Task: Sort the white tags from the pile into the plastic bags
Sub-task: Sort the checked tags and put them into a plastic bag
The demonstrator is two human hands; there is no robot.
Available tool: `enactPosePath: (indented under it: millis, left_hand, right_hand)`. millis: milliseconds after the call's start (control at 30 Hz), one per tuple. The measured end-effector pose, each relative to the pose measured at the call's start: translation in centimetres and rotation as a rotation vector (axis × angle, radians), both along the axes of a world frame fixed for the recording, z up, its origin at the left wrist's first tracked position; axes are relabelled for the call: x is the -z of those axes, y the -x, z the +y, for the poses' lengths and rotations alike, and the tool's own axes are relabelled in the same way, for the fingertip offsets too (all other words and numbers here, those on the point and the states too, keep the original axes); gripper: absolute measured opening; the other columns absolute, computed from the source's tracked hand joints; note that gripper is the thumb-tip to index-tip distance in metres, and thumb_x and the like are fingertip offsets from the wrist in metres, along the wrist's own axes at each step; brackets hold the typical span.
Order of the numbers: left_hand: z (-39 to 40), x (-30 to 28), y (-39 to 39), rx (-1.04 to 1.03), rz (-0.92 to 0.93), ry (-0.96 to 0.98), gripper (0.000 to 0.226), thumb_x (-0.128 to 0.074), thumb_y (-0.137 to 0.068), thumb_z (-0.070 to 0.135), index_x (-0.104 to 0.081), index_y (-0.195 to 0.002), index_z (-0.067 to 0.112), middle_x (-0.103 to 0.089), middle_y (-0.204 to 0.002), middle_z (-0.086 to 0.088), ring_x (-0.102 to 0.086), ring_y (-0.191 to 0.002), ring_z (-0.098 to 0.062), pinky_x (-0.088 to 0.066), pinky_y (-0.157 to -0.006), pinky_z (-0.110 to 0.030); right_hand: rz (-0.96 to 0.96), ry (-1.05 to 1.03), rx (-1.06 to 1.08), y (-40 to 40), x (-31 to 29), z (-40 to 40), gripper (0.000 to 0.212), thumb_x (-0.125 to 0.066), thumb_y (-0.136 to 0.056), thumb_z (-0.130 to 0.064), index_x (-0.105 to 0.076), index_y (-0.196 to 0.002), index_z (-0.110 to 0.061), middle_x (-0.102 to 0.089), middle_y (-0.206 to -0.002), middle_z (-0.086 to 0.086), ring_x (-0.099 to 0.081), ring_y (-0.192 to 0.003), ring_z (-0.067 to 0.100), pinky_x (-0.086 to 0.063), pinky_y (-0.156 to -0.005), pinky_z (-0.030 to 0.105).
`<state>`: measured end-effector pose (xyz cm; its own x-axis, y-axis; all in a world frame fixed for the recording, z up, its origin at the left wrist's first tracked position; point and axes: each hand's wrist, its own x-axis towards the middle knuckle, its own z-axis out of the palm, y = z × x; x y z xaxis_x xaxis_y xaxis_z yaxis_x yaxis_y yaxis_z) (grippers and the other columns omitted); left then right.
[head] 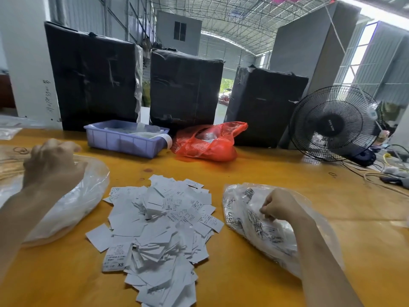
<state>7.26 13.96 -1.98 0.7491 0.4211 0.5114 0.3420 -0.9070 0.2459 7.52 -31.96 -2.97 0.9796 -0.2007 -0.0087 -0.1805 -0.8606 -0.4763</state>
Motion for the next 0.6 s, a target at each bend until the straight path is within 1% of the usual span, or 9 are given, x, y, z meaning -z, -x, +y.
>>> enactPosePath:
  millis: [100,133,200,267,300,333,433,533,600]
  left_hand:
    - [-2.8,-1.1,1.5,0.094,-0.118,-0.052,0.037,-0.080,-0.071,0.015,-0.067,-0.104,0.007,-0.060,-0.100,-0.026,-0.055,-0.087,-0.045,-0.048,-0.068,-0.051]
    - [-3.4,-1.3,1.7,0.147,-0.146,-0.053,0.036,-0.079,-0.072,0.013,-0.067,-0.105,0.005,-0.060,-0.102,-0.026,-0.055,-0.090,-0.045,-0.048,-0.071,-0.051]
    - [-4.7,-1.7,2.2,0.238,-0.194,-0.005,0.035,-0.077,-0.075,0.010,-0.067,-0.107,0.002,-0.061,-0.106,-0.027,-0.055,-0.095,-0.045,-0.048,-0.077,-0.052]
    - [-5.9,-2.0,2.7,0.316,-0.231,0.022,0.034,-0.075,-0.077,0.008,-0.066,-0.108,0.000,-0.061,-0.108,-0.026,-0.055,-0.100,-0.044,-0.046,-0.082,-0.051]
    - [-6.4,-2.1,2.9,0.350,-0.234,0.037,0.033,-0.074,-0.077,0.008,-0.066,-0.108,-0.001,-0.062,-0.109,-0.026,-0.055,-0.101,-0.043,-0.046,-0.084,-0.050]
    - [-6.9,-2.1,3.0,0.384,-0.240,0.046,0.032,-0.073,-0.078,0.008,-0.066,-0.108,-0.001,-0.062,-0.109,-0.025,-0.055,-0.102,-0.042,-0.045,-0.085,-0.049]
    - [-8.2,-2.3,3.6,0.465,-0.239,0.084,0.031,-0.073,-0.079,0.008,-0.067,-0.108,-0.001,-0.063,-0.109,-0.023,-0.056,-0.103,-0.039,-0.044,-0.087,-0.047]
    - [-9.2,-2.3,3.9,0.529,-0.245,0.105,0.032,-0.073,-0.078,0.008,-0.067,-0.108,-0.001,-0.064,-0.109,-0.020,-0.058,-0.103,-0.036,-0.045,-0.087,-0.043]
    - [-9.9,-2.1,4.0,0.568,-0.243,0.106,0.032,-0.073,-0.079,0.009,-0.066,-0.109,0.000,-0.065,-0.109,-0.019,-0.059,-0.103,-0.034,-0.045,-0.086,-0.040]
  right_hand:
    - [0.065,-0.026,0.025,0.3,-1.0,-0.4,0.011,-0.063,-0.080,0.005,-0.070,-0.084,0.013,-0.070,-0.084,0.026,-0.062,-0.062,0.023,-0.050,-0.060,0.030]
    - [0.074,-0.023,0.029,0.2,-1.2,-0.8,0.013,-0.062,-0.079,0.007,-0.068,-0.087,0.015,-0.070,-0.087,0.026,-0.060,-0.062,0.023,-0.049,-0.060,0.030]
    - [0.069,-0.047,0.054,0.3,-2.2,-1.4,0.014,-0.062,-0.076,0.010,-0.067,-0.087,0.017,-0.070,-0.086,0.028,-0.065,-0.066,0.027,-0.054,-0.068,0.033]
    - [0.051,-0.075,0.077,0.6,-3.1,-1.8,0.011,-0.066,-0.071,0.014,-0.068,-0.081,0.018,-0.070,-0.080,0.029,-0.071,-0.074,0.034,-0.059,-0.075,0.044]
    - [0.048,-0.110,0.080,0.9,-3.4,-1.8,0.010,-0.068,-0.069,0.016,-0.067,-0.078,0.017,-0.069,-0.077,0.028,-0.071,-0.075,0.036,-0.059,-0.074,0.046]
    - [0.047,-0.165,0.079,1.1,-3.6,-1.7,0.010,-0.070,-0.068,0.017,-0.067,-0.077,0.016,-0.069,-0.074,0.027,-0.071,-0.072,0.035,-0.059,-0.071,0.045]
    - [0.097,-0.333,0.059,1.9,-4.2,-1.7,0.017,-0.073,-0.066,0.017,-0.064,-0.079,0.010,-0.069,-0.069,0.024,-0.069,-0.058,0.027,-0.058,-0.053,0.030]
    - [0.129,-0.311,0.062,2.3,-4.8,-2.0,0.018,-0.075,-0.067,0.011,-0.066,-0.081,0.008,-0.068,-0.067,0.018,-0.065,-0.054,0.021,-0.054,-0.052,0.026]
    - [0.116,-0.255,0.052,2.4,-5.2,-2.3,0.010,-0.077,-0.069,0.005,-0.070,-0.075,0.004,-0.067,-0.064,0.012,-0.060,-0.055,0.017,-0.051,-0.053,0.025]
